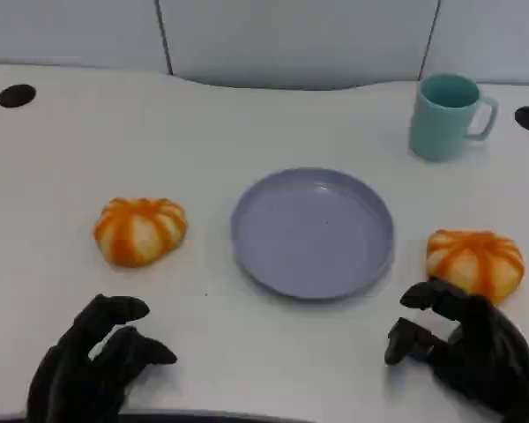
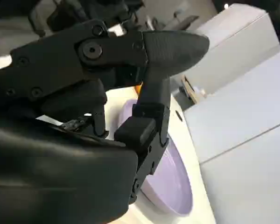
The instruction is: Grasp the bread from the table and place it into the plate.
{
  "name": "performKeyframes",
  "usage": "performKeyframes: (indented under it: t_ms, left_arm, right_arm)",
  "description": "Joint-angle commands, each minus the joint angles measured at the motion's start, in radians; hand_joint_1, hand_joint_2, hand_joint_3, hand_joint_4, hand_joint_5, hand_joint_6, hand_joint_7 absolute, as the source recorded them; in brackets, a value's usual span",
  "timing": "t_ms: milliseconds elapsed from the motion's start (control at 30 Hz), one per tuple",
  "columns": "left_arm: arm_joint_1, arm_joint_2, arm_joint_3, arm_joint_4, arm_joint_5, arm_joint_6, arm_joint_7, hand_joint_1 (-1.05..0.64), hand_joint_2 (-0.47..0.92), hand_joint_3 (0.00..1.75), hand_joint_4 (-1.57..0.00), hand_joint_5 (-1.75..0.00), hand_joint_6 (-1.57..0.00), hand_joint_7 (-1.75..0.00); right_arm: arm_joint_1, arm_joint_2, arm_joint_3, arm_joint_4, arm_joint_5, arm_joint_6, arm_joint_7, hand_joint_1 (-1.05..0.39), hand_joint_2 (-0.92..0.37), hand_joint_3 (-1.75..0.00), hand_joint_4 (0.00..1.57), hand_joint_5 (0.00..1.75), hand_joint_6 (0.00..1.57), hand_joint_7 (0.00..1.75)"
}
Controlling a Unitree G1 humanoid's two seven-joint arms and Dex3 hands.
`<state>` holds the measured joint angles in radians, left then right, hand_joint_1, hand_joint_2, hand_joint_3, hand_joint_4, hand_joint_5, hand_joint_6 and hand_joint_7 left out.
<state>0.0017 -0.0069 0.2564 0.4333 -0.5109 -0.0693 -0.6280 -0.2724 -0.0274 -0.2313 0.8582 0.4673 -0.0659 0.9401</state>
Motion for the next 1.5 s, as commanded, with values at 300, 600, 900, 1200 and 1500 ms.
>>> performKeyframes:
  t_ms: [300, 600, 900, 1200, 1500]
  left_arm:
    - [0.005, 0.023, 0.002, -0.012, -0.008, 0.027, -0.026, -0.74, 0.92, 0.14, -0.29, -1.75, -0.30, -1.39]
    - [0.004, 0.021, 0.003, -0.015, -0.008, 0.034, -0.019, -0.73, 0.92, 0.13, -0.29, -1.75, -0.29, -1.40]
    - [0.000, 0.014, -0.003, -0.016, 0.026, -0.039, -0.006, -0.75, 0.92, 0.09, -0.33, -1.75, -0.26, -1.51]
    - [-0.021, 0.075, -0.048, -0.041, 0.240, -0.367, 0.043, -0.76, 0.92, 0.22, -0.23, -1.65, -0.23, -1.22]
    - [-0.033, 0.242, -0.089, -0.236, 0.650, -0.506, 0.271, -0.68, 0.92, 0.18, -0.12, -1.25, -0.38, -0.40]
  right_arm:
    - [0.053, -0.016, 0.013, -0.036, -0.021, 0.119, -0.029, -0.46, -0.92, -0.39, 0.87, 1.21, 0.87, 0.76]
    - [0.065, -0.013, 0.019, -0.060, -0.024, 0.113, -0.040, -0.47, -0.92, -0.37, 0.85, 1.25, 0.87, 0.77]
    - [0.065, -0.013, 0.021, -0.053, -0.022, 0.099, -0.037, -0.48, -0.92, -0.36, 0.84, 1.27, 0.86, 0.77]
    - [0.058, -0.012, 0.018, -0.036, -0.015, 0.091, -0.022, -0.47, -0.92, -0.36, 0.81, 1.28, 0.84, 0.76]
    - [0.064, -0.005, 0.018, -0.033, -0.018, 0.080, -0.022, -0.46, -0.92, -0.39, 0.81, 1.29, 0.84, 0.76]
